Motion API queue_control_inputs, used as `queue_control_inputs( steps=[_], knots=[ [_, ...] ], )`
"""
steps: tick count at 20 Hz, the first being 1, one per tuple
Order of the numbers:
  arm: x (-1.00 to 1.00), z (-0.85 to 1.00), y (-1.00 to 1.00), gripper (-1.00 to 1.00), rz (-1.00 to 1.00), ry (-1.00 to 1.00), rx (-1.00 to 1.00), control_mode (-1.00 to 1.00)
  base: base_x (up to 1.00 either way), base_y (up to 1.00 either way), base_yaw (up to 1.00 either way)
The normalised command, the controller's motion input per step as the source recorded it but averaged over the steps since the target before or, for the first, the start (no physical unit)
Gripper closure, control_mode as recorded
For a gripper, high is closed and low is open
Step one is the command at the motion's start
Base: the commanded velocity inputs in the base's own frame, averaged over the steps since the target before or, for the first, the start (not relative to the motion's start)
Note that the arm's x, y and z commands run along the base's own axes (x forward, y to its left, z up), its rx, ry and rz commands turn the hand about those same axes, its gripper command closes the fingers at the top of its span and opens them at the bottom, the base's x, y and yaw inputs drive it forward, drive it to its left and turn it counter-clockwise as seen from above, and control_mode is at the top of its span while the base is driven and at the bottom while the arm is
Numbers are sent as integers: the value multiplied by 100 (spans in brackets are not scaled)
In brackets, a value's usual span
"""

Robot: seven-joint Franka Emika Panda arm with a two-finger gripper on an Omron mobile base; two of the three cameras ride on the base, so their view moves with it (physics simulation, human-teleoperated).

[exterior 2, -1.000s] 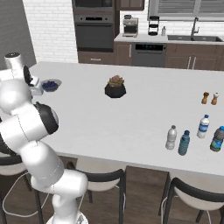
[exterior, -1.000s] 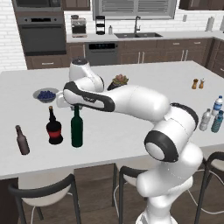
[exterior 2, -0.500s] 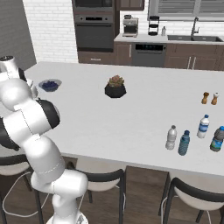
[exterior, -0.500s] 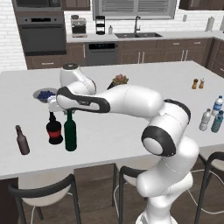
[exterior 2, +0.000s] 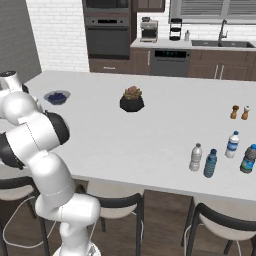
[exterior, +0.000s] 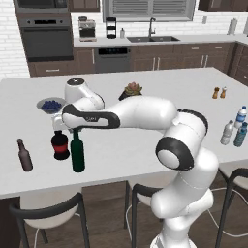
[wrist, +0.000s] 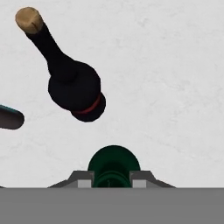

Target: Move the plastic bottles in the middle to the plastics group, and the glass bottles in the middle to the glass group.

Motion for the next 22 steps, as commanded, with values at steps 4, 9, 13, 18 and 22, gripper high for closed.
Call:
queue_control_inputs(
  steps=[4, 9, 13, 18, 22],
  knots=[
    [0, -17, 12, 100, 0, 0, 0, -100, 0, 0, 0],
    [0, -3, 4, -100, 0, 0, 0, -100, 0, 0, 0],
    [0, 1, 0, -100, 0, 0, 0, -100, 0, 0, 0],
    [0, 9, -7, -100, 0, 0, 0, -100, 0, 0, 0],
    [0, 17, -12, -100, 0, 0, 0, -100, 0, 0, 0]
  ],
)
